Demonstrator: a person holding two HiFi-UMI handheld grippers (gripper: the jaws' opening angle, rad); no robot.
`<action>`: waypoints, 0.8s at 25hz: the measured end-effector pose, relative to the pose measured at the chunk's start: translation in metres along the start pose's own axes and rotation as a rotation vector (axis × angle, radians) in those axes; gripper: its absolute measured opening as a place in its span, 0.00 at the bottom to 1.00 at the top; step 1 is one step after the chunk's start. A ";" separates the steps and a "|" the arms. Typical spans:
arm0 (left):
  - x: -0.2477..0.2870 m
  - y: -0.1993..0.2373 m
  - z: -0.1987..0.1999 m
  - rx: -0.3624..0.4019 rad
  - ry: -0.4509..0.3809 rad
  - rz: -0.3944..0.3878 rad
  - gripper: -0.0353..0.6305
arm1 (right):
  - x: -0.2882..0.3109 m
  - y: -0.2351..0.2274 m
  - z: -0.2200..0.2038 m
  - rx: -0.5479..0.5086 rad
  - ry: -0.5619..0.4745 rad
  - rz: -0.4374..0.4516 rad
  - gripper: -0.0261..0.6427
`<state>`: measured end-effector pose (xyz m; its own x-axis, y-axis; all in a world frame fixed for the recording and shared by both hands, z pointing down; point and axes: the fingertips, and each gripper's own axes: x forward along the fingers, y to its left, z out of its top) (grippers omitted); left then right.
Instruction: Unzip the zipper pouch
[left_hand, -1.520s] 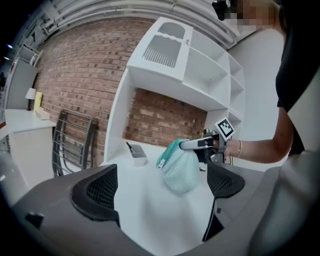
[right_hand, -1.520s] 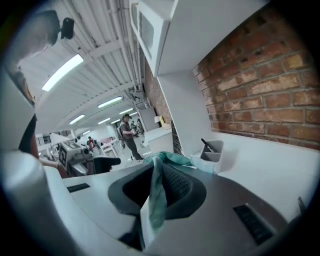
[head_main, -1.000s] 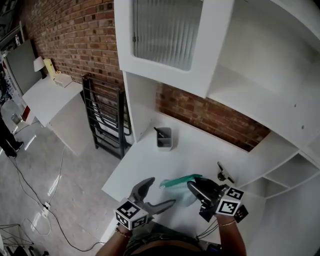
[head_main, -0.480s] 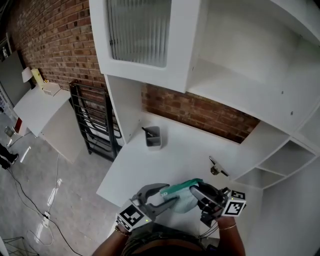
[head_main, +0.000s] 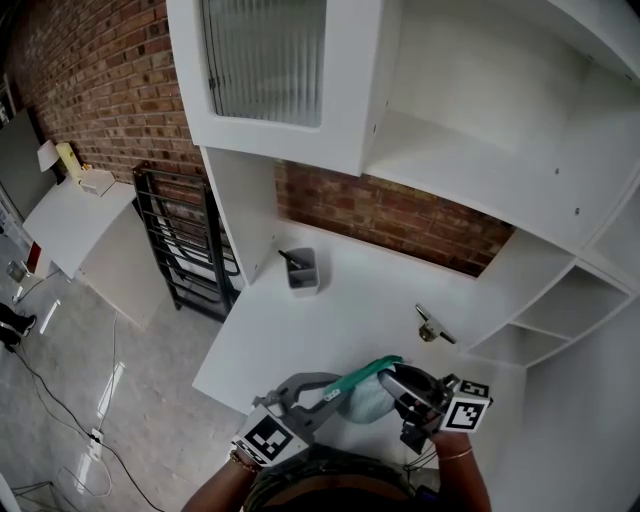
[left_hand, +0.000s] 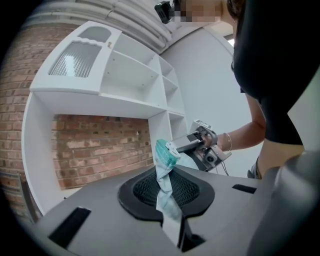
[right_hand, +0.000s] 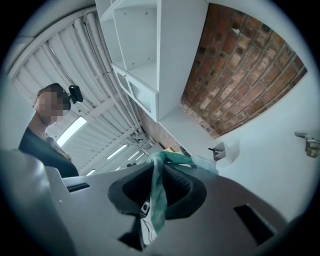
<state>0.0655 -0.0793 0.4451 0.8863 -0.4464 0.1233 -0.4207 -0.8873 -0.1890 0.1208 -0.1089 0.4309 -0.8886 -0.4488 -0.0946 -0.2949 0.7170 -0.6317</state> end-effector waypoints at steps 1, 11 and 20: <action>0.000 -0.002 -0.002 0.005 0.012 -0.002 0.09 | 0.000 -0.002 -0.002 -0.014 0.001 -0.025 0.11; -0.002 0.015 -0.030 -0.049 0.155 0.142 0.07 | -0.018 -0.022 0.000 -0.330 0.043 -0.381 0.39; 0.001 0.024 -0.057 -0.062 0.331 0.268 0.07 | 0.037 0.040 -0.049 -0.669 0.252 -0.305 0.39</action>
<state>0.0450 -0.1082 0.4963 0.6382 -0.6665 0.3854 -0.6479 -0.7354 -0.1988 0.0587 -0.0708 0.4398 -0.7634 -0.6008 0.2370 -0.6175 0.7865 0.0048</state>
